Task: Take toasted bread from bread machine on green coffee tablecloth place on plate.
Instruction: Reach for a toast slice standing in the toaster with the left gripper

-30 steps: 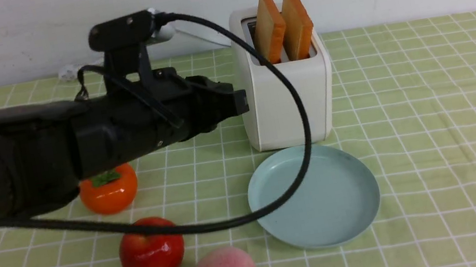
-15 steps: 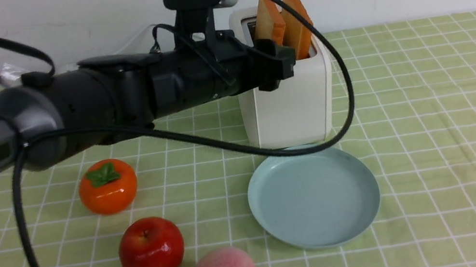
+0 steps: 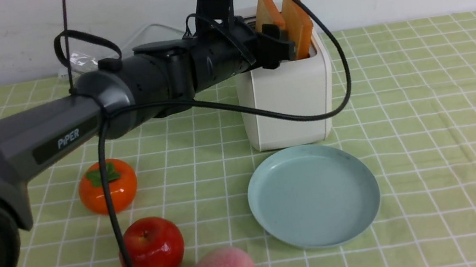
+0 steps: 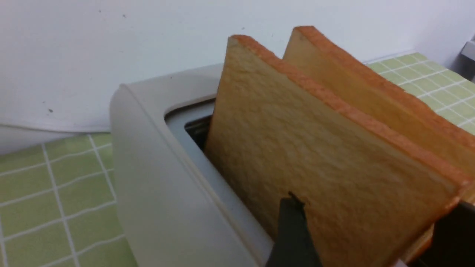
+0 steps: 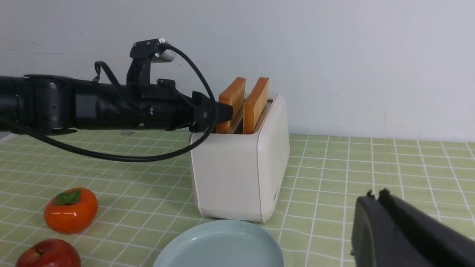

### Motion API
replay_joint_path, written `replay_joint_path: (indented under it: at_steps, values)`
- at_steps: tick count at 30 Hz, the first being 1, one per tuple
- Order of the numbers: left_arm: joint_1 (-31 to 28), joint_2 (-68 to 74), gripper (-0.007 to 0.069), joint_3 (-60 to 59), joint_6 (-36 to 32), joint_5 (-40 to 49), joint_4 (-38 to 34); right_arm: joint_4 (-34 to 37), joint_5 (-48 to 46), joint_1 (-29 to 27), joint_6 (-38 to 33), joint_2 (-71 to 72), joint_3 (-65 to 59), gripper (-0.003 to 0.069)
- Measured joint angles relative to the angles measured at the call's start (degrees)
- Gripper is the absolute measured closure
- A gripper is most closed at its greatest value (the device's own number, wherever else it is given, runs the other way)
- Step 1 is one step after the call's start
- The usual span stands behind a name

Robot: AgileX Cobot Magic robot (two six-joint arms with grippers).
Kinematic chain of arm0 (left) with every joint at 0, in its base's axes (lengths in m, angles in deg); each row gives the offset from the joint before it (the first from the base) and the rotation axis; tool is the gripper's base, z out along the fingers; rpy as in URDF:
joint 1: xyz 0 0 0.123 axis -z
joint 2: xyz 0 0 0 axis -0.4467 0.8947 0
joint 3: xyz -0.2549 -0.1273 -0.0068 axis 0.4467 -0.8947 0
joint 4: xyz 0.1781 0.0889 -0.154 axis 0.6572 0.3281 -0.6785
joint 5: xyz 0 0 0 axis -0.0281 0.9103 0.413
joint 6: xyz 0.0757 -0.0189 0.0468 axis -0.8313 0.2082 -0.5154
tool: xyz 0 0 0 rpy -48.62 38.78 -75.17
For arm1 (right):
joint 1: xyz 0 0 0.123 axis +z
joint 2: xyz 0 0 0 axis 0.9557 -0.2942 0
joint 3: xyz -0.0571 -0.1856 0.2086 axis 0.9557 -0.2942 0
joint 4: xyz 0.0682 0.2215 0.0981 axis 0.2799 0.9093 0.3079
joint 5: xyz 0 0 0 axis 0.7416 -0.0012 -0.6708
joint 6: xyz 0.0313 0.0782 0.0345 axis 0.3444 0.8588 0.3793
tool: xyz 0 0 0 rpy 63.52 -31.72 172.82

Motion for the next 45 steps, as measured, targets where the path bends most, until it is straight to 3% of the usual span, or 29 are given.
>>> replay_joint_path:
  at_steps: [7, 13, 20, 24, 45]
  values:
    - [0.06, 3.41, 0.0169, 4.23, -0.62, -2.88, -0.12, 0.0, -0.28, 0.0, 0.0, -0.01, 0.0, 0.0647]
    - [0.06, 3.68, 0.0223, 4.87, -0.67, -3.9, -0.25, 0.0, -0.87, 0.0, 0.0, -0.01, 0.0, 0.0645]
    - [0.06, 3.72, 0.0372, 4.87, -0.67, -3.58, -0.25, 0.0, -0.99, 0.0, 0.0, -0.01, 0.0, 0.0645]
    - [0.06, 3.72, 0.0519, 4.87, -0.62, -3.58, -0.27, 0.06, -1.1, 0.0, 0.0, -0.01, 0.0, 0.0643]
    - [0.06, -6.92, 0.0525, 4.82, -0.37, -3.58, -0.46, 0.01, -1.05, 0.0, -0.02, -0.01, 0.0, 0.0638]
